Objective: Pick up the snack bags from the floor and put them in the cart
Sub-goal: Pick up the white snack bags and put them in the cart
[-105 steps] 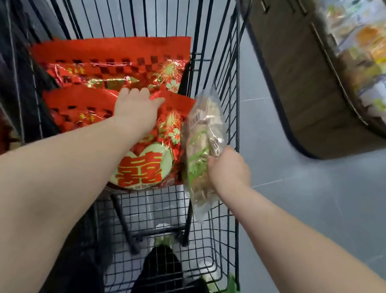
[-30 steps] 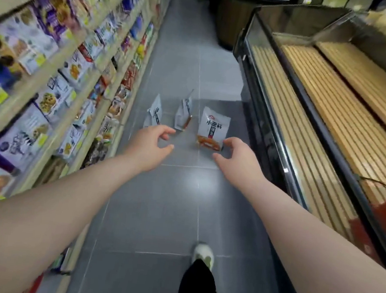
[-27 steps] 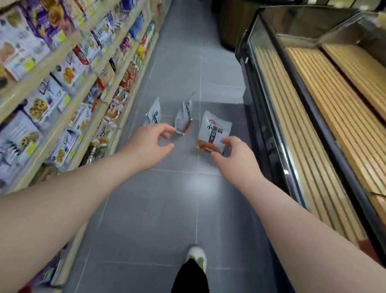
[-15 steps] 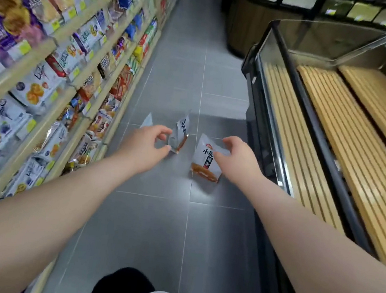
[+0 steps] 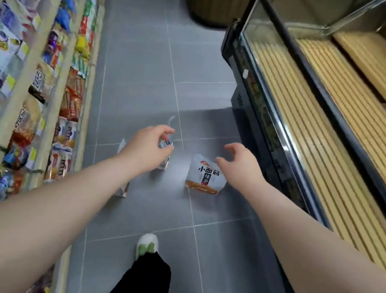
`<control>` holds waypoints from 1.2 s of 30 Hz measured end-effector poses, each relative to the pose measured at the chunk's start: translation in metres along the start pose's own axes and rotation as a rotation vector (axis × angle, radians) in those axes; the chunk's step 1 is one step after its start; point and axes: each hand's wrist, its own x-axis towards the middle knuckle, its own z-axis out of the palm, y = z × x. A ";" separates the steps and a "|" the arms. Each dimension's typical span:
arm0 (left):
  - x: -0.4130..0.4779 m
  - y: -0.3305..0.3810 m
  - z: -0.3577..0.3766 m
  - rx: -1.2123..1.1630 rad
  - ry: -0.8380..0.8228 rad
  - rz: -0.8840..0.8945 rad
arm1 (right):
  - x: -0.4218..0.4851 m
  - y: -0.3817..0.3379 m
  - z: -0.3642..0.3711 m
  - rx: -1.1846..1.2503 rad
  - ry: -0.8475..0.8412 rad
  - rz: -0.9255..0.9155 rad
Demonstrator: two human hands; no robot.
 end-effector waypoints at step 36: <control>0.177 -0.274 0.369 -0.160 -0.027 -0.111 | 0.319 0.285 0.320 -0.546 0.135 -0.038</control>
